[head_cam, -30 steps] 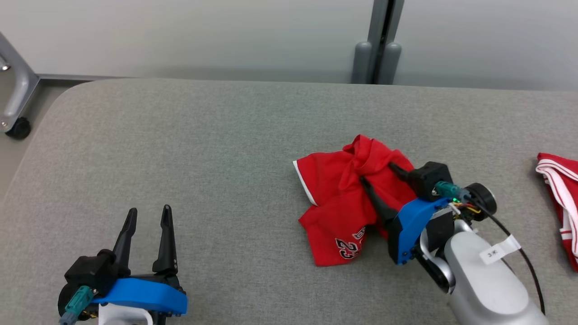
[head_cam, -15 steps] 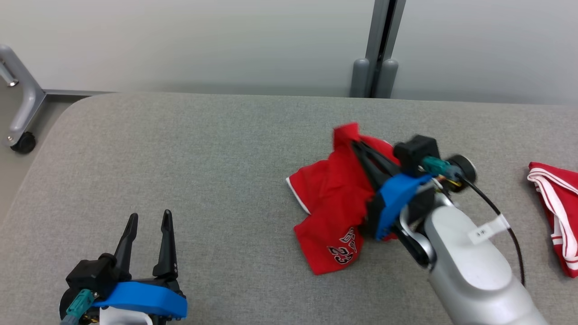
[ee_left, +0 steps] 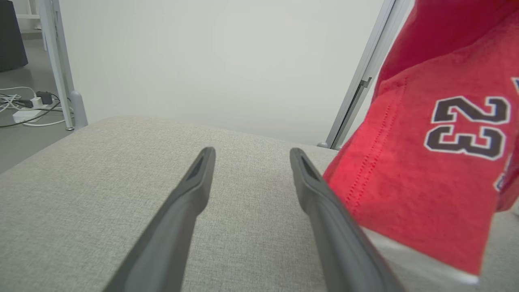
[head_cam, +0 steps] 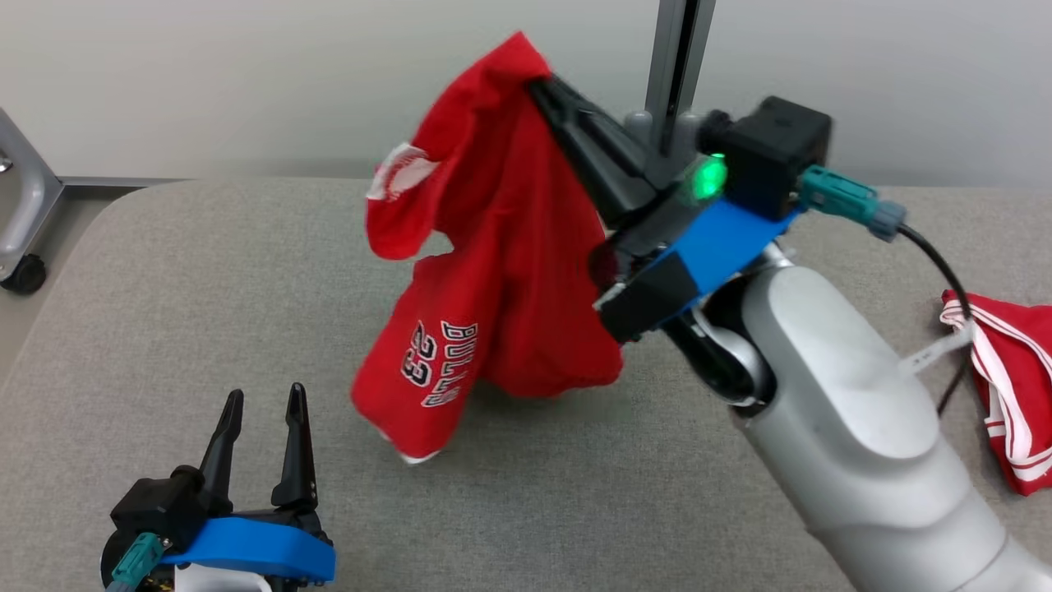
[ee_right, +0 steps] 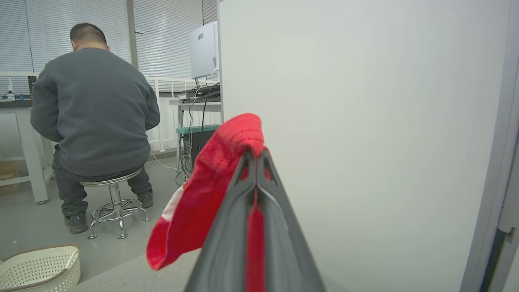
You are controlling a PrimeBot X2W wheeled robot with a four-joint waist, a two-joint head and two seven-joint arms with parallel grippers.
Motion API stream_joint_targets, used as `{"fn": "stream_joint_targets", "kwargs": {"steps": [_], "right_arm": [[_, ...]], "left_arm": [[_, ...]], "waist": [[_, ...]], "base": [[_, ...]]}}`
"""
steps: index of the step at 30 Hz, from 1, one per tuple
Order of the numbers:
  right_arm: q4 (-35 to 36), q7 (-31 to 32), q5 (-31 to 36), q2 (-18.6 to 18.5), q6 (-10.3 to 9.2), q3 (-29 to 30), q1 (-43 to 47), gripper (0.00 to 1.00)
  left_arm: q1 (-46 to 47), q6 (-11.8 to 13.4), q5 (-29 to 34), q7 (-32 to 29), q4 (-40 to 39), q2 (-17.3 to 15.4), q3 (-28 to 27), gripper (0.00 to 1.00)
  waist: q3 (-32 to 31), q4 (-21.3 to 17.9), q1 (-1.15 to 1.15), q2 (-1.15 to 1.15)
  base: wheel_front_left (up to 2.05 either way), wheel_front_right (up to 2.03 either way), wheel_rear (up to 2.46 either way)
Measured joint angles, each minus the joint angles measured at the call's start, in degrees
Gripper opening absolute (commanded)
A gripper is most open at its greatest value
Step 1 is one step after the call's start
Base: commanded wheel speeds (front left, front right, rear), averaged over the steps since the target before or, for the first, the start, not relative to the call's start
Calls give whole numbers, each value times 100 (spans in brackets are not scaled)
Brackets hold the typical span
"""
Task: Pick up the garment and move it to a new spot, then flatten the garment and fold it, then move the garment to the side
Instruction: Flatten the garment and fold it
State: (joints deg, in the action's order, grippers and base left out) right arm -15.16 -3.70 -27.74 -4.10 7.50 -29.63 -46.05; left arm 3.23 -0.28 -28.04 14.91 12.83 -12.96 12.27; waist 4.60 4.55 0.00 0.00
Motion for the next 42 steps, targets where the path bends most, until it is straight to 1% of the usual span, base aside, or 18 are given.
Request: {"fn": "stream_joint_targets", "kwargs": {"steps": [2, 4, 7, 10, 11, 12, 15, 17, 19, 21, 22, 24, 26, 28, 31, 36, 39, 42], "right_arm": [[-46, -24, -4, -160, 0, 181, 193, 0], [-254, -30, 46, -398, -1, 449, 533, 0], [-783, -103, 200, -732, -1, 915, 931, 0], [-1429, -267, 254, -943, -1, 1428, 1188, 0], [-1635, -322, 258, -987, -1, 1562, 1233, 18], [-1886, -327, 283, -1031, -1, 1699, 1249, 100], [-2508, -347, 444, -1176, -1, 2022, 1278, 100], [-2742, -343, 587, -1200, -1, 2190, 1267, 100], [-2814, -339, 866, -1218, -1, 2256, 1226, 100], [-2637, -344, 1096, -1136, -2, 2185, 1204, 100], [-2459, -305, 1188, -1067, -3, 2025, 1218, 100], [-1969, -123, 1230, -804, -2, 1521, 1318, 100], [-1460, 134, 1257, -594, 0, 867, 1593, 100], [-985, 401, 1233, -527, 0, 324, 1907, 100], [-510, 662, 1165, -494, 0, -318, 2219, 100], [-460, 876, 1179, -425, 0, -969, 2404, 100], [-711, 920, 1313, -385, 0, -1266, 2326, 100], [-1065, 910, 1533, -365, 0, -1486, 2040, 100]], "left_arm": [[-2, -1, 9, 1, -12, -1, 3, 100], [3, -2, 34, 5, -37, 4, 22, 100], [100, -27, 44, 7, -60, 16, 83, 100], [226, -63, 68, 7, -53, 20, 124, 100], [264, -71, 78, 7, -48, 22, 136, 100], [305, -76, 82, 7, -34, 25, 148, 100], [393, -99, 86, 7, 21, 43, 179, 100], [410, -112, 90, 7, 64, 46, 187, 100], [410, -112, 90, 7, 116, 47, 188, 100], [404, -112, 90, 7, 153, 46, 182, 100], [388, -111, 90, 7, 168, 45, 175, 100], [346, -110, 87, 7, 181, 43, 157, 100], [288, -105, 82, 8, 188, 38, 136, 100], [261, -98, 80, 8, 186, 30, 115, 100], [264, -91, 75, 8, 164, 36, 112, 100], [275, -94, 75, 8, 152, 34, 101, 100], [293, -112, 75, 8, 141, 35, 98, 100], [314, -126, 80, 8, 140, 55, 107, 100]], "waist": [[44, -7, 0, 0], [111, -11, 0, 0], [248, 14, 0, 0], [398, 63, 0, 0], [448, 79, 0, 0], [491, 101, 0, 0], [570, 180, 0, 0], [581, 208, 1, 0], [535, 210, 0, 0], [459, 205, 0, 0], [415, 198, 0, 0], [327, 170, 0, 0], [252, 124, 0, 0], [193, 63, 0, 0], [153, -5, 0, 0], [204, -1, 0, 0], [272, 37, 0, 0], [344, 102, 0, 0]], "base": [[0, 0, 0], [0, 0, 0], [0, 0, 0], [0, 0, 0], [0, 0, 0], [0, 0, 0], [0, 0, 0], [0, 0, 0], [0, 0, 0], [0, 0, 0], [0, 0, 0], [0, 0, 0], [0, 0, 0], [0, 0, 0], [0, 0, 0], [0, 0, 0], [0, 0, 0], [0, 0, 0]]}}
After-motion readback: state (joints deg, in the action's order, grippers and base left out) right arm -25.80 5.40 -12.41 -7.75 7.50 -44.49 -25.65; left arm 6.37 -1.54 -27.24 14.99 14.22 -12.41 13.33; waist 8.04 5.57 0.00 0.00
